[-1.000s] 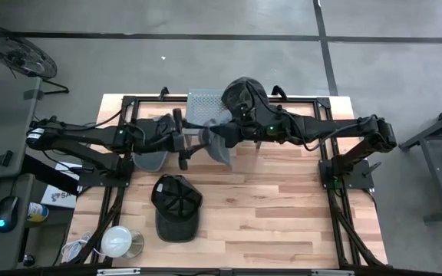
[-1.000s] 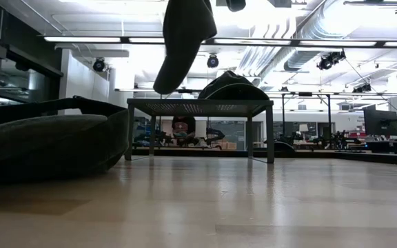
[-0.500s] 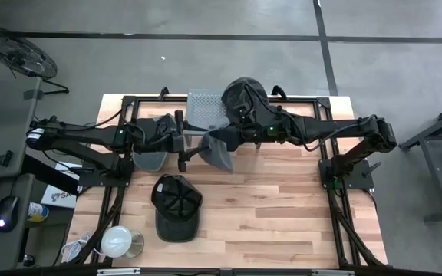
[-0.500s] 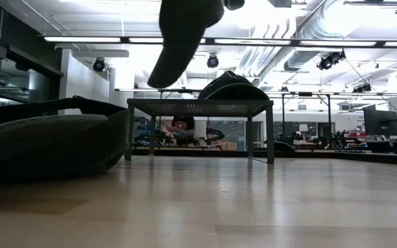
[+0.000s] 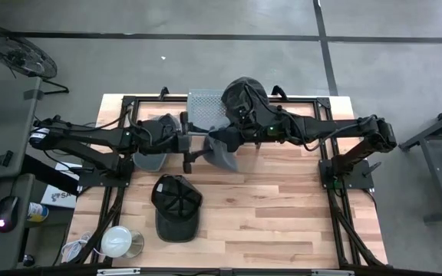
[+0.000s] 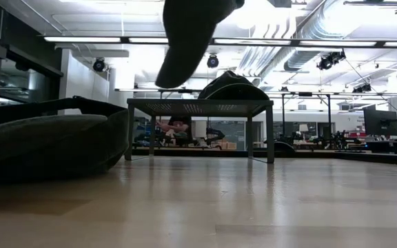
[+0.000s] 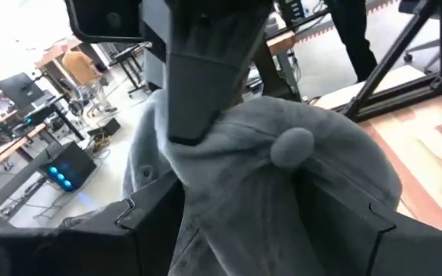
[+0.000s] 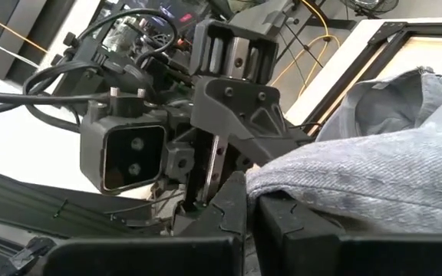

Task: Pick & Place hat
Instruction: Put the right gray cap on the shelf

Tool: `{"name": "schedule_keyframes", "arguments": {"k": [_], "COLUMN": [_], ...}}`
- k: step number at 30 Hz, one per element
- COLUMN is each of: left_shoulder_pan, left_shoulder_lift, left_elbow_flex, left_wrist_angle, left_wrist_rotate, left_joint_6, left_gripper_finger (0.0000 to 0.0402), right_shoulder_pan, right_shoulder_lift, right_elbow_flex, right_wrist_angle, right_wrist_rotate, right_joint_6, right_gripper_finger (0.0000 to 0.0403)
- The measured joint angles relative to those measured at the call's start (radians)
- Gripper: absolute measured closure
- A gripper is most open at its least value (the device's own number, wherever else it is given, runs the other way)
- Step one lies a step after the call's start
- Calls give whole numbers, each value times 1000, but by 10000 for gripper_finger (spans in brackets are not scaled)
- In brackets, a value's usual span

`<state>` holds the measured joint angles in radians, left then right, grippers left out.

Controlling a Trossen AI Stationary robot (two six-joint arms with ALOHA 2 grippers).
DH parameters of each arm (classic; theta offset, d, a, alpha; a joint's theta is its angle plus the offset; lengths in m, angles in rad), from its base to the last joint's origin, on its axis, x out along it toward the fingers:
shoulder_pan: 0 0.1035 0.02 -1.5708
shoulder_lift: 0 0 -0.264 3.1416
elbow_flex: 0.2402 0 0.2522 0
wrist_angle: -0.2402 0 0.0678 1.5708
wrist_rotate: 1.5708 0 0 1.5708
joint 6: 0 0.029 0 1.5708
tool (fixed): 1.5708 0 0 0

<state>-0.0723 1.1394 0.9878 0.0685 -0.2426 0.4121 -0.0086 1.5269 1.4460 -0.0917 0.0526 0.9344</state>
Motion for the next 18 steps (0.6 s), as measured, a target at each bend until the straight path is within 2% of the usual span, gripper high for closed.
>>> {"name": "schedule_keyframes", "arguments": {"k": [6,10,15,18], "left_shoulder_pan": [-1,0,0,0], "left_shoulder_lift": [-16,-20,-20,-20], "left_elbow_flex": [0,0,0,0], "left_wrist_angle": [4,3,-2,-8], "left_wrist_rotate": [-26,-19,-3,2], "left_joint_6": [-49,-59,-62,-86], "left_gripper_finger": [219,281,380,391], "right_shoulder_pan": [0,0,0,0], "right_shoulder_lift": [0,0,0,0], "right_elbow_flex": [0,0,0,0], "right_wrist_angle": [0,1,-2,-4], "right_wrist_rotate": [-5,-7,-12,-30], "right_joint_6": [-4,-4,-12,-20], "right_gripper_finger": [403,403,403,402]}}
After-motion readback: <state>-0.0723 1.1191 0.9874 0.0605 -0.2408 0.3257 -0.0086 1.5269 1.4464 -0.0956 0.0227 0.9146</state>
